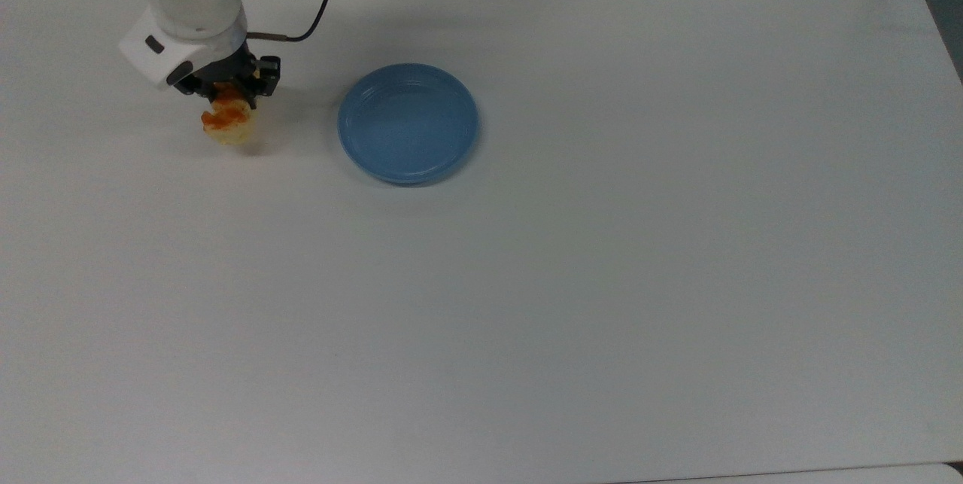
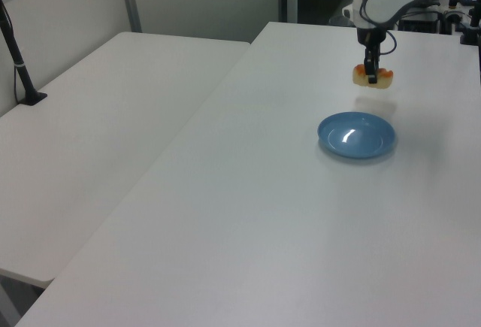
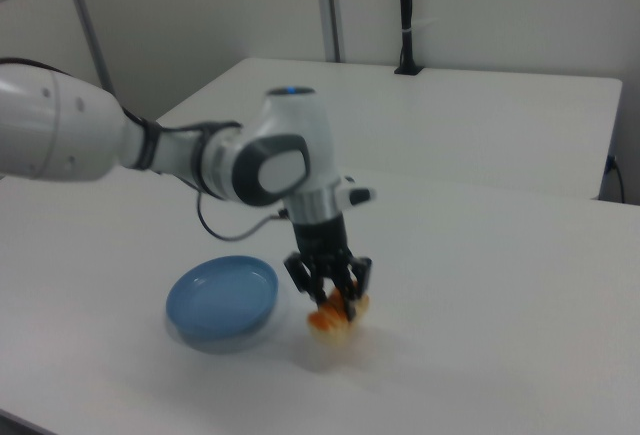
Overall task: Put the bread on the table
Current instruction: 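Lift the bread roll off the plate and carry it beside the plate, then set the bread roll on the table, open the gripper and lift away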
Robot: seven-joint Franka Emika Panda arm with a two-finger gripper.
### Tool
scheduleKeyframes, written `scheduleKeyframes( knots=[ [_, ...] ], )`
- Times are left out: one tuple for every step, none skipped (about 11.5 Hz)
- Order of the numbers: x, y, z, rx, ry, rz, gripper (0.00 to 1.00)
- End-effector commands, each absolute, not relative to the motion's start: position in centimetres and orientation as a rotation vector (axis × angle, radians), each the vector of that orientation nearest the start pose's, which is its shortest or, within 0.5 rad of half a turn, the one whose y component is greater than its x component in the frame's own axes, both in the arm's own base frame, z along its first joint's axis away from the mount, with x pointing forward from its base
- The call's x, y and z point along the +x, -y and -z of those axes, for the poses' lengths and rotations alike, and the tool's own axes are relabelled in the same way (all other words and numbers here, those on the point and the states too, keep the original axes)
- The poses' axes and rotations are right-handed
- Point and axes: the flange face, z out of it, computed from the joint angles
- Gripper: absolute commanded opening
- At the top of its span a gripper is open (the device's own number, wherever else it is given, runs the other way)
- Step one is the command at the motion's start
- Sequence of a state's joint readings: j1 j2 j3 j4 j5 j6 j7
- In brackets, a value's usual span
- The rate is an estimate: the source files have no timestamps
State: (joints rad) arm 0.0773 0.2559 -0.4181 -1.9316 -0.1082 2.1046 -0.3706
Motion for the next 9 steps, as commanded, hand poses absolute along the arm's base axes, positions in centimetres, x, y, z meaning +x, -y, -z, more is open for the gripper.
scheduleKeyframes(
  knots=[
    [56.8,21.9,-31.5,-3.332,0.200,-0.253,0.59],
    [56.8,22.5,-31.1,-3.338,0.190,-0.249,0.93],
    [56.9,22.6,-31.6,-3.341,0.189,-0.232,1.00],
    [56.9,22.3,-32.4,-3.337,0.188,-0.218,1.00],
    [56.9,21.9,-35.1,-3.328,0.146,-0.162,1.00],
    [56.9,21.3,-38.0,-3.311,0.138,-0.145,1.00],
    [57.5,20.3,-41.1,-3.279,0.084,-0.143,1.00],
    [59.1,17.3,-44.2,-3.245,0.056,-0.123,1.00],
    [59.1,14.9,-47.3,-3.218,0.013,-0.106,1.00]
  ],
)
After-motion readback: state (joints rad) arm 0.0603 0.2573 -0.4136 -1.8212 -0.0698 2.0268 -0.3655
